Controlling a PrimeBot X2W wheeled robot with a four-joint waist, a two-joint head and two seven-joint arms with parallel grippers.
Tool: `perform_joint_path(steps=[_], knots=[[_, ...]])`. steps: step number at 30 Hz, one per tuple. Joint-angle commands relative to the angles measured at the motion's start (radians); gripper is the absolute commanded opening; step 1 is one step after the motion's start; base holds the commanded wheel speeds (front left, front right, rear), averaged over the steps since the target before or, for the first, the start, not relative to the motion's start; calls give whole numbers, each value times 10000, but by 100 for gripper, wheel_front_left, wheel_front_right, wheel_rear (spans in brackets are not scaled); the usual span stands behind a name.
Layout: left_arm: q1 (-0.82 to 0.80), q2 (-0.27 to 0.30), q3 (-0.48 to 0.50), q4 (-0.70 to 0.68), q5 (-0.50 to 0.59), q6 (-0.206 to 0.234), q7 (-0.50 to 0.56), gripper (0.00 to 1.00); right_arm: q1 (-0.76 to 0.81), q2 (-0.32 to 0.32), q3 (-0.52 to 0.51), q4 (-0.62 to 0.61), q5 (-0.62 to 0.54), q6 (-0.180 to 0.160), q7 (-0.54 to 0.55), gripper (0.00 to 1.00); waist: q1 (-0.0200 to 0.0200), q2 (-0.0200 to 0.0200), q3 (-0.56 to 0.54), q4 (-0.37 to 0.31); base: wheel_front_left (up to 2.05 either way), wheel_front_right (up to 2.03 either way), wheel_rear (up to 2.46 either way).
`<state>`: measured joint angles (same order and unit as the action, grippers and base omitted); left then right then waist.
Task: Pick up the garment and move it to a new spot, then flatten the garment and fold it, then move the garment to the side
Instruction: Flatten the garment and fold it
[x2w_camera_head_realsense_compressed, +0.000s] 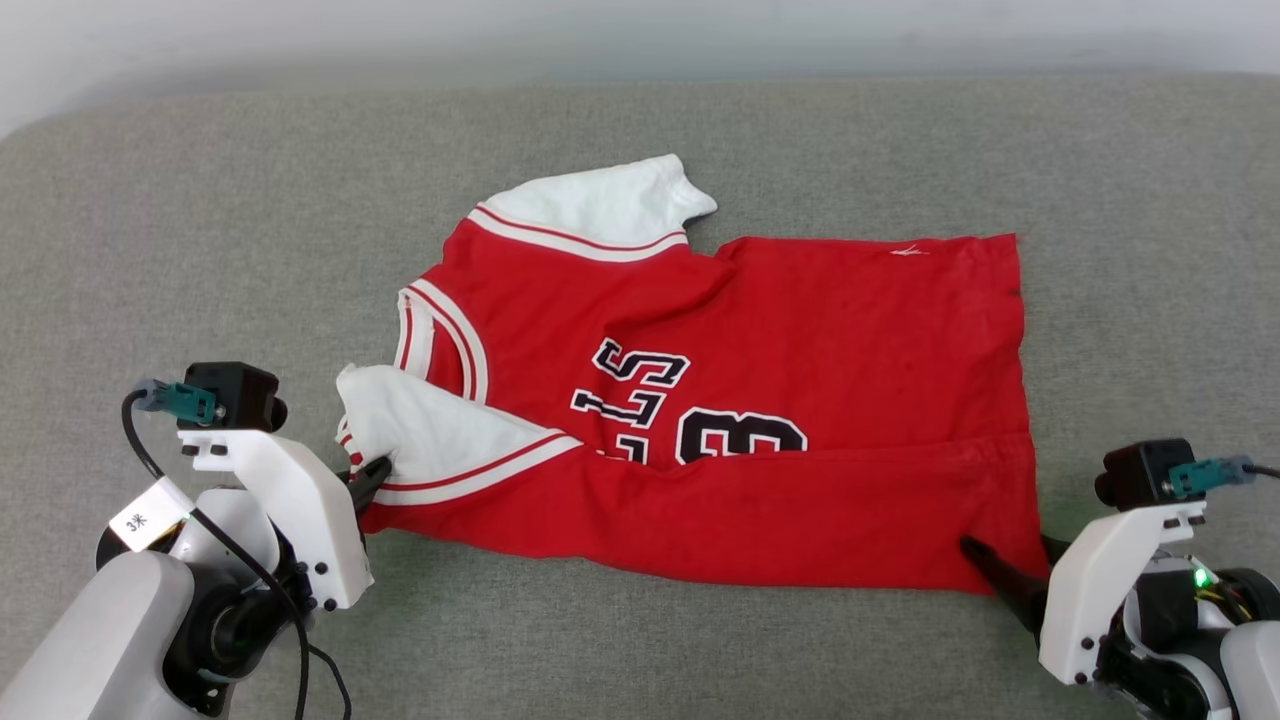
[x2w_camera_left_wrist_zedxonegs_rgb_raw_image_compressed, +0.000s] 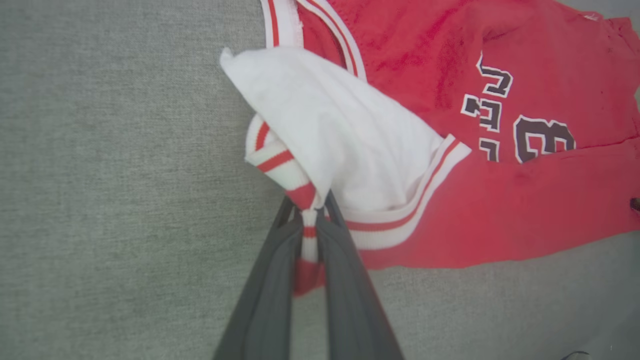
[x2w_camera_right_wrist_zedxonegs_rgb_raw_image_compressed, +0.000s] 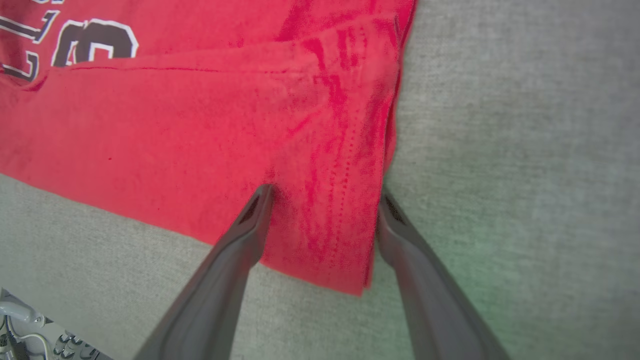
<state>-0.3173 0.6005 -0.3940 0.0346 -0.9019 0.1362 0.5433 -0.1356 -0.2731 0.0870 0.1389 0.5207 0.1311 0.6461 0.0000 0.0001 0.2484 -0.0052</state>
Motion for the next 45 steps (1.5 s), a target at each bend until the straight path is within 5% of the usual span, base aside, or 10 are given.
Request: perform_joint_path(steps=[1,2,4,5,24,39,40,41,44,45], knots=[[-132,-15,-3,-14,33,9,-73,0,-49,92,229,260,135,-7,173,100,0,-1,145,84,0,0,0],[-141,-31,-4,-4,38,-4,-104,0,-63,102,328,387,180,-7,278,91,0,-1,187,101,0,0,0],[-148,-57,-4,35,37,-24,-163,0,-123,81,482,583,299,-7,332,3,0,-1,223,118,0,0,0],[-149,-60,-4,59,37,-29,-192,0,-167,54,532,658,328,-5,328,0,0,-1,230,125,0,0,0],[1639,272,88,-314,61,339,-809,0,381,-607,481,-45,369,-11,142,0,0,-1,-1745,94,0,0,0],[3960,-133,209,-160,-745,597,-1341,0,2900,384,-568,-668,62,-10,272,0,0,-1,-2360,234,0,0,0],[3893,-205,209,-33,-693,580,-1463,0,2996,483,-612,-605,9,-10,201,37,0,-1,-2339,230,0,0,0],[3814,-327,226,157,-730,538,-1564,5,3036,603,-652,-546,-5,-10,50,100,0,-1,-2309,225,0,0,0],[3577,-518,167,644,-688,318,-1800,100,3008,801,-680,-429,-162,-10,-537,100,0,-1,-2266,189,0,0,0],[3484,-574,147,792,-636,280,-1891,100,2958,865,-712,-427,-209,-8,-807,100,0,-1,-2260,174,0,0,0]])
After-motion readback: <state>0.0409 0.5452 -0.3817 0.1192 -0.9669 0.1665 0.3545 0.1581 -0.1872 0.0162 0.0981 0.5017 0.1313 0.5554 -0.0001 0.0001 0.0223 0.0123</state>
